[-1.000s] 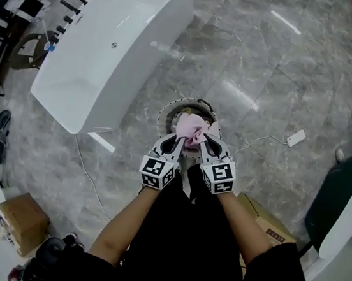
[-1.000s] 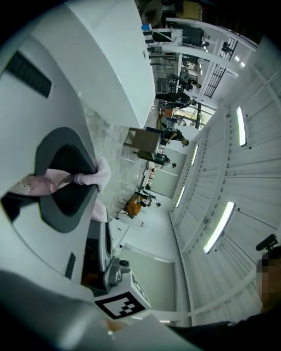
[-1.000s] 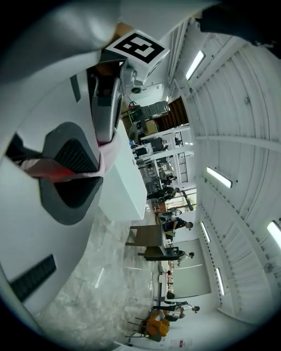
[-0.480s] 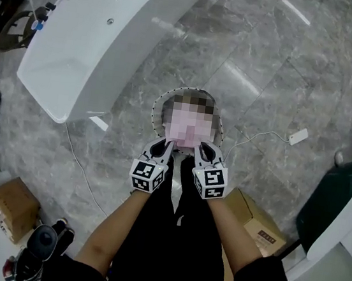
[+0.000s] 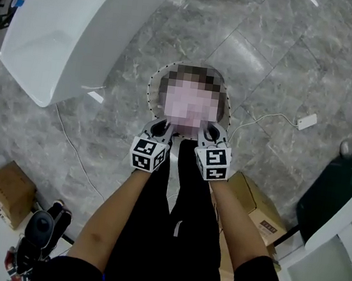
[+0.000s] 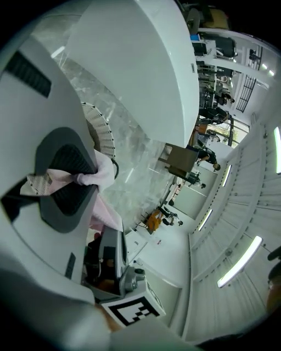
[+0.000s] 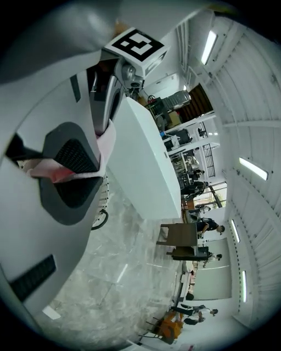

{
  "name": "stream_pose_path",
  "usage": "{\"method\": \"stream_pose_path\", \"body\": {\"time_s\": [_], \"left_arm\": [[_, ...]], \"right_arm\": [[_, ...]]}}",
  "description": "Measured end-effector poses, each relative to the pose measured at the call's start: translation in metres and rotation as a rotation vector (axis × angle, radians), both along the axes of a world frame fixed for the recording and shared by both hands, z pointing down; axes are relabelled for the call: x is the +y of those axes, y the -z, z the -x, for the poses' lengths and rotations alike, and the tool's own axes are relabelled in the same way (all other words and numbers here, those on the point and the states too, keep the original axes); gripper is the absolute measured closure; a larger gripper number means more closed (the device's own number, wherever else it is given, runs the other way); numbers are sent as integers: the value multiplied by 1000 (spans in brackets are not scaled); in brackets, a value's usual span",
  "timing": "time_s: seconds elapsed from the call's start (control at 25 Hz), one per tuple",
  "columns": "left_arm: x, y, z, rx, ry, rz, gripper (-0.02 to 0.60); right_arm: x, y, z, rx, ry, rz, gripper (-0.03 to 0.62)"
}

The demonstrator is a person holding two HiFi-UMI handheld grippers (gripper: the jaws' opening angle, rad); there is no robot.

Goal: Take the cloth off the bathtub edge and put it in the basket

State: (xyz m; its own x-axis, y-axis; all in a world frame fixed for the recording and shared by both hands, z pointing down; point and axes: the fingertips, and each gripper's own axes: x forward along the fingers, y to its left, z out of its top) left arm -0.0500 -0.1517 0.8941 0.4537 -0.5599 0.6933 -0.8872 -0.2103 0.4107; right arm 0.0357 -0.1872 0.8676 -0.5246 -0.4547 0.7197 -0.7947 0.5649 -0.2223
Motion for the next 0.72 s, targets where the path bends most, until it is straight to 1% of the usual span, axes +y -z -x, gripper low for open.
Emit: {"method": "stream_pose_path", "body": {"time_s": [0.08,0.2,0.32,0.52,0.6,0.72], "left_arm": [[-7,-23,7,-16,-6,12,545],[-15,-50,9,-21,-13,25,545],[-17,-75,7,1,-5,55,545],[-19,-108,-6,44,-12,122,543],[-21,-116,-5,49,-22,125,543],[-26,-126,-2,32,-59,119,543]], "right_arm": [[-3,-22,4,22,15,5,560],[-4,-54,9,32,6,32,560],[2,-81,10,23,-16,92,560],[5,-113,-4,33,-64,136,559],[3,-121,-8,39,-87,150,559],[-3,-131,-11,44,-118,164,559]]}}
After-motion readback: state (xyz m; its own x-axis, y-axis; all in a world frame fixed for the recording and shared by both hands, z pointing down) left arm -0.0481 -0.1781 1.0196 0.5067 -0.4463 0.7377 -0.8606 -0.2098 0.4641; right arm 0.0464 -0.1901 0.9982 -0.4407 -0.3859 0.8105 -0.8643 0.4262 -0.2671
